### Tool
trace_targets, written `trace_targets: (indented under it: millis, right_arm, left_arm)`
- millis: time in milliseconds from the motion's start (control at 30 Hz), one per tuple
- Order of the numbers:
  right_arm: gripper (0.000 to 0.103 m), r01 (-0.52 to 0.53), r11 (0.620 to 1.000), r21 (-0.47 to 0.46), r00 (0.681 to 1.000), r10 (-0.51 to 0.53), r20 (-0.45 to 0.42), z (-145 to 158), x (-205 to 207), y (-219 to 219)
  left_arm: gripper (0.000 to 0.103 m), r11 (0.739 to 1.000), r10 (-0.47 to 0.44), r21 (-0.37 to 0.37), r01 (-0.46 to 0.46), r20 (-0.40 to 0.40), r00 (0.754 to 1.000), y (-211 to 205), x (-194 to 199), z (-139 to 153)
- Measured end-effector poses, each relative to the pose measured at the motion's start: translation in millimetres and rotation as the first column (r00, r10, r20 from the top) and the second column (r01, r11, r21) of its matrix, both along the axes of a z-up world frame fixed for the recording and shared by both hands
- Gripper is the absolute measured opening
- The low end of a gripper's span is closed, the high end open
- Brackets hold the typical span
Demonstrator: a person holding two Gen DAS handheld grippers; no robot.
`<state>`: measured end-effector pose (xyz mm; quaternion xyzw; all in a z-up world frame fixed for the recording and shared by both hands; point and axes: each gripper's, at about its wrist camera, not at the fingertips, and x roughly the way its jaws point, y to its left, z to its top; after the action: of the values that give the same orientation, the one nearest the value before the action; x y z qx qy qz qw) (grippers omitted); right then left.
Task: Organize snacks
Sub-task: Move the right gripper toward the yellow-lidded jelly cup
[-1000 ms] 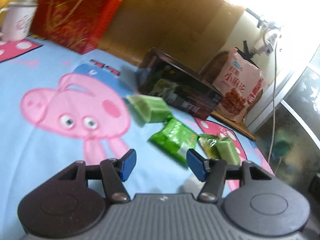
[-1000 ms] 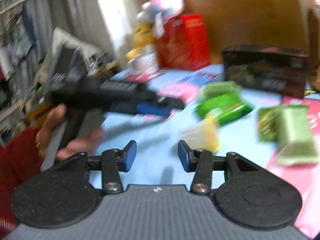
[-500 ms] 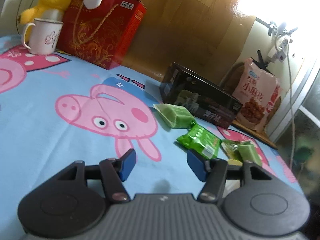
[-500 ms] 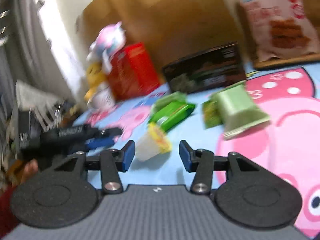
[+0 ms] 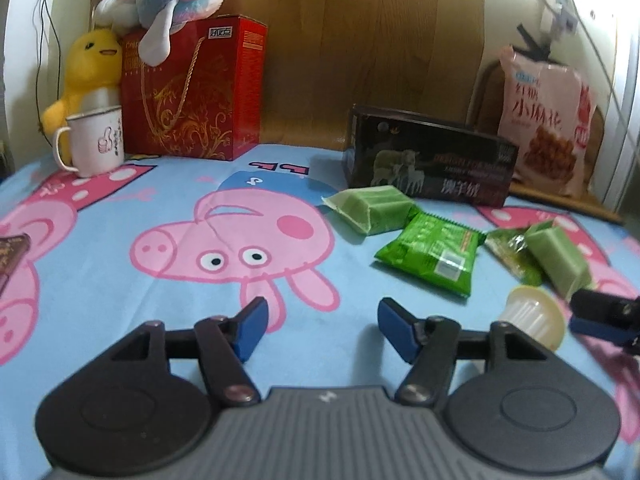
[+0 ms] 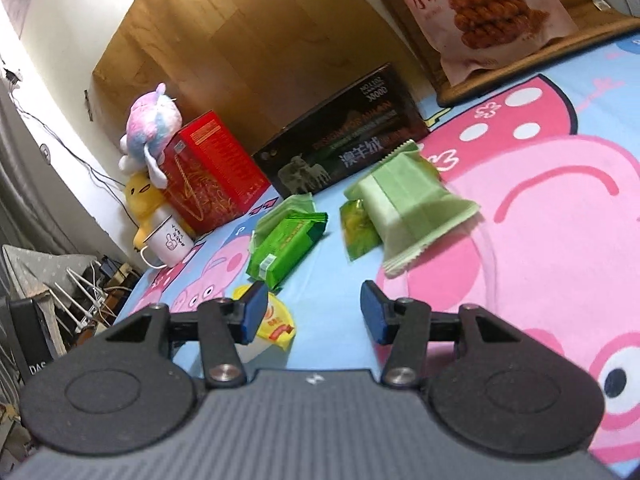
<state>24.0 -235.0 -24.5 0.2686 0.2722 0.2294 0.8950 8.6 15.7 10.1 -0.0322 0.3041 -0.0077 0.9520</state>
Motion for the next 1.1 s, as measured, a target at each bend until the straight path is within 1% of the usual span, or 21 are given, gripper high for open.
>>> trace_targets:
  millis: [33, 67, 133, 167, 200, 267, 333, 367, 400, 467, 567, 633, 667, 733, 900, 1100]
  right_arm:
    - [0.056, 0.0, 1.0, 0.002, 1.0, 0.0, 0.0, 0.0, 0.2, -0.1]
    - [0.056, 0.0, 1.0, 0.002, 1.0, 0.0, 0.001, -0.2, 0.5, -0.6]
    - [0.056, 0.001, 1.0, 0.001, 1.0, -0.001, 0.003, -0.1, 0.2, -0.6]
    - [0.057, 0.002, 1.0, 0.0, 1.0, -0.002, 0.004, -0.2, -0.3, -0.7]
    - [0.06, 0.003, 1.0, 0.0, 1.0, -0.003, 0.005, -0.2, -0.7, -0.8]
    - [0.06, 0.004, 1.0, 0.001, 1.0, -0.004, 0.006, -0.2, -0.6, -0.9]
    - [0.062, 0.002, 1.0, 0.004, 1.0, -0.002, 0.004, -0.3, -1.1, -0.9]
    - [0.063, 0.002, 1.0, 0.007, 1.0, -0.002, 0.004, -0.3, -1.5, -1.3]
    - [0.068, 0.0, 1.0, 0.015, 1.0, 0.0, 0.006, -0.4, -1.9, -2.1]
    - [0.071, -0.009, 1.0, 0.025, 1.0, 0.009, 0.005, -0.6, -2.0, -2.3]
    - [0.082, -0.042, 0.999, 0.032, 0.999, 0.042, 0.022, 0.2, -2.6, 0.5]
    - [0.093, -0.077, 0.997, 0.025, 0.996, 0.076, 0.04, 1.2, -2.8, 5.1]
    - [0.094, -0.087, 0.996, 0.023, 0.995, 0.086, 0.047, 1.6, -3.1, 7.0]
    - [0.095, -0.09, 0.995, 0.029, 0.995, 0.088, 0.055, 1.2, -3.7, 6.7]
    - [0.096, -0.08, 0.991, 0.107, 0.992, 0.07, 0.101, -3.3, -6.4, -2.2]
    - [0.096, -0.081, 0.99, 0.12, 0.992, 0.067, 0.111, -2.5, -5.2, -2.2]
  left_arm:
    - [0.076, 1.0, 0.007, 0.015, -0.007, -0.007, 1.0, -1.4, 0.7, -0.1]
    - [0.079, 0.999, 0.02, 0.027, -0.019, -0.016, 1.0, -2.1, 1.9, -0.2]
    - [0.082, 0.999, 0.025, 0.032, -0.024, -0.025, 0.999, -1.8, 3.6, -0.5]
    - [0.082, 0.999, 0.025, 0.04, -0.024, -0.028, 0.999, -2.5, 4.3, -0.7]
    - [0.083, 0.998, 0.026, 0.052, -0.024, -0.032, 0.999, -4.0, 4.9, -1.0]
    - [0.086, 0.997, 0.03, 0.073, -0.027, -0.04, 0.999, -6.8, 5.8, -1.5]
    - [0.094, 0.996, 0.037, 0.078, -0.033, -0.051, 0.998, -7.1, 7.2, -2.0]
    - [0.096, 0.997, 0.039, 0.075, -0.035, -0.059, 0.997, -6.5, 8.1, -2.2]
    - [0.099, 0.997, 0.04, 0.075, -0.035, -0.065, 0.997, -5.9, 9.3, -2.4]
    - [0.102, 0.996, 0.044, 0.08, -0.038, -0.075, 0.996, -6.5, 10.4, -3.0]
    - [0.103, 0.996, 0.043, 0.081, -0.037, -0.079, 0.996, -6.2, 10.4, -3.1]
    - [0.103, 0.996, 0.045, 0.081, -0.038, -0.078, 0.996, -6.3, 10.5, -3.1]
    - [0.103, 0.996, 0.045, 0.081, -0.039, -0.078, 0.996, -6.3, 10.4, -3.1]
    - [0.103, 0.996, 0.046, 0.08, -0.04, -0.078, 0.996, -6.1, 10.4, -3.1]
    - [0.103, 0.996, 0.047, 0.076, -0.041, -0.074, 0.996, -6.1, 8.7, -3.3]
    - [0.103, 0.996, 0.05, 0.078, -0.044, -0.072, 0.996, -7.8, 7.7, -3.2]
